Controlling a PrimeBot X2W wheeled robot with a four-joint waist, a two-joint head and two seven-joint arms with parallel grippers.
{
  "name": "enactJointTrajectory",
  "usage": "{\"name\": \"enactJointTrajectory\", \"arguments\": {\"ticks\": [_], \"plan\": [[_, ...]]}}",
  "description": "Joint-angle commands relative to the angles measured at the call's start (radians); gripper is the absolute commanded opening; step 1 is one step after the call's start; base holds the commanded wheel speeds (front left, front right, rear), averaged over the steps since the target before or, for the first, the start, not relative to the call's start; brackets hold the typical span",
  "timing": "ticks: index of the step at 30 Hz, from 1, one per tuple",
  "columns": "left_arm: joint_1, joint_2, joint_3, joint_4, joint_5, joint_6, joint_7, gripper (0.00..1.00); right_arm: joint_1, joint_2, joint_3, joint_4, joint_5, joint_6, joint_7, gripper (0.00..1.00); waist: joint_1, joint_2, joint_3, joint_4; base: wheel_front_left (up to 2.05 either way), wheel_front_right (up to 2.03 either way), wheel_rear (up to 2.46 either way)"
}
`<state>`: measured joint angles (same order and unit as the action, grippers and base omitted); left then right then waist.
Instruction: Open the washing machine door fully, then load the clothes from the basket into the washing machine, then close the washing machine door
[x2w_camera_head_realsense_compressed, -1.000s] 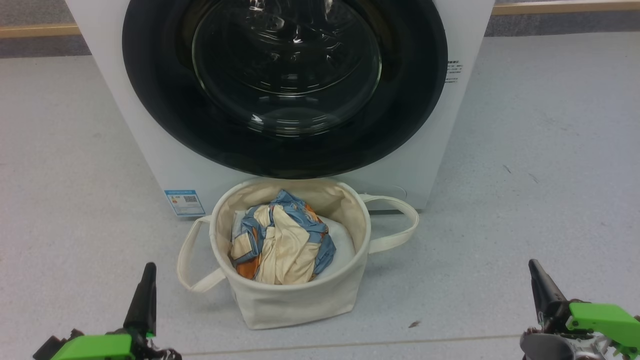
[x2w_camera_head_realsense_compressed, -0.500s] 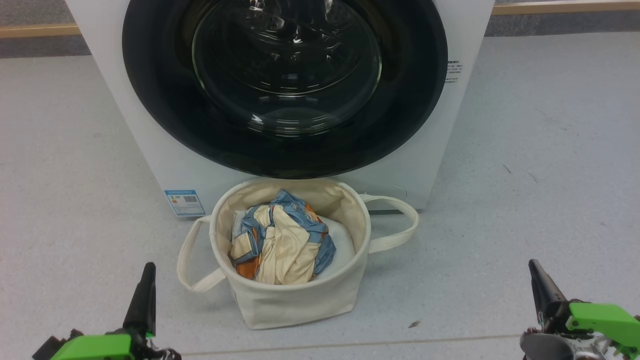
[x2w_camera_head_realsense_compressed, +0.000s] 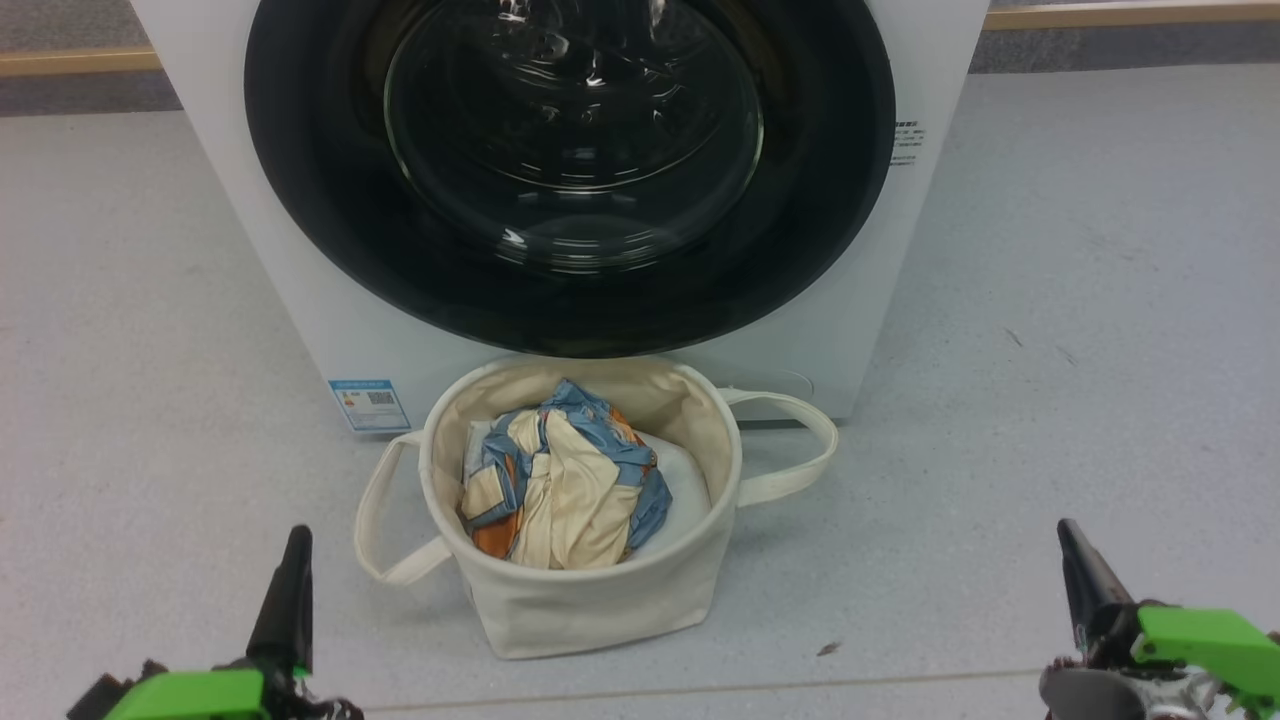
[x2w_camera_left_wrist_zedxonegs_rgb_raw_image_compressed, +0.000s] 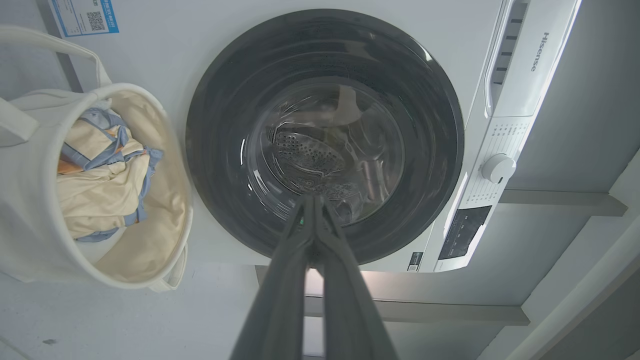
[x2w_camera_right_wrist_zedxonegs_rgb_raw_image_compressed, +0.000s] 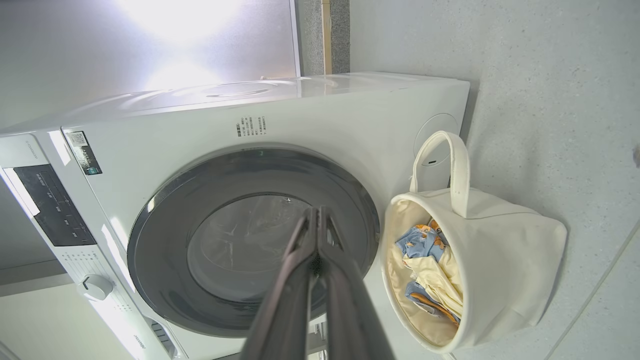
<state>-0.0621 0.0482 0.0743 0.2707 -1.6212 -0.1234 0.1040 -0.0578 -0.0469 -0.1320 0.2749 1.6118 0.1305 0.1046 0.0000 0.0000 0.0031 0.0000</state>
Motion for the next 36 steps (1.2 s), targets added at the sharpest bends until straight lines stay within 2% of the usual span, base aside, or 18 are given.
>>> {"name": "enactJointTrajectory", "arguments": {"ticks": [1, 6, 10, 15, 31, 36], "plan": [[0.0, 0.0, 0.0, 0.001, 0.0, 0.0, 0.0, 1.0, 0.0, 0.0, 0.0, 0.001, 0.0, 0.0, 0.0, 1.0, 0.0, 0.0, 0.0, 0.0, 0.0, 0.0, 0.0], [0.008, -0.004, -0.006, 0.035, -0.007, 0.001, -0.008, 1.0, 0.005, 0.004, 0.003, 0.035, -0.005, 0.0, -0.009, 1.0, 0.0003, 0.0, 0.002, 0.0, 0.0, 0.0, 0.0], [0.002, -0.003, -0.013, 0.037, -0.016, 0.0, -0.02, 1.0, -0.003, 0.004, -0.001, 0.036, -0.014, 0.0, -0.02, 1.0, 0.0023, 0.0, 0.0, 0.003, 0.0, 0.0, 0.0], [-0.004, -0.003, -0.015, 0.038, -0.017, 0.0, -0.035, 1.0, -0.012, 0.004, -0.004, 0.028, -0.032, 0.0, -0.035, 1.0, 0.0002, 0.0, 0.004, 0.005, 0.0, 0.0, 0.0], [-0.03, -0.003, 0.001, 0.03, 0.022, -0.001, -0.079, 1.0, -0.051, 0.003, 0.0, -0.036, -0.152, 0.0, -0.079, 1.0, 0.0, 0.0, 0.011, 0.011, 0.0, 0.0, 0.0], [-0.041, -0.002, 0.014, 0.018, 0.063, -0.001, -0.093, 1.0, -0.066, 0.002, 0.005, -0.067, -0.201, 0.0, -0.093, 1.0, 0.0, 0.0, 0.01, 0.013, 0.0, 0.0, 0.0]]}}
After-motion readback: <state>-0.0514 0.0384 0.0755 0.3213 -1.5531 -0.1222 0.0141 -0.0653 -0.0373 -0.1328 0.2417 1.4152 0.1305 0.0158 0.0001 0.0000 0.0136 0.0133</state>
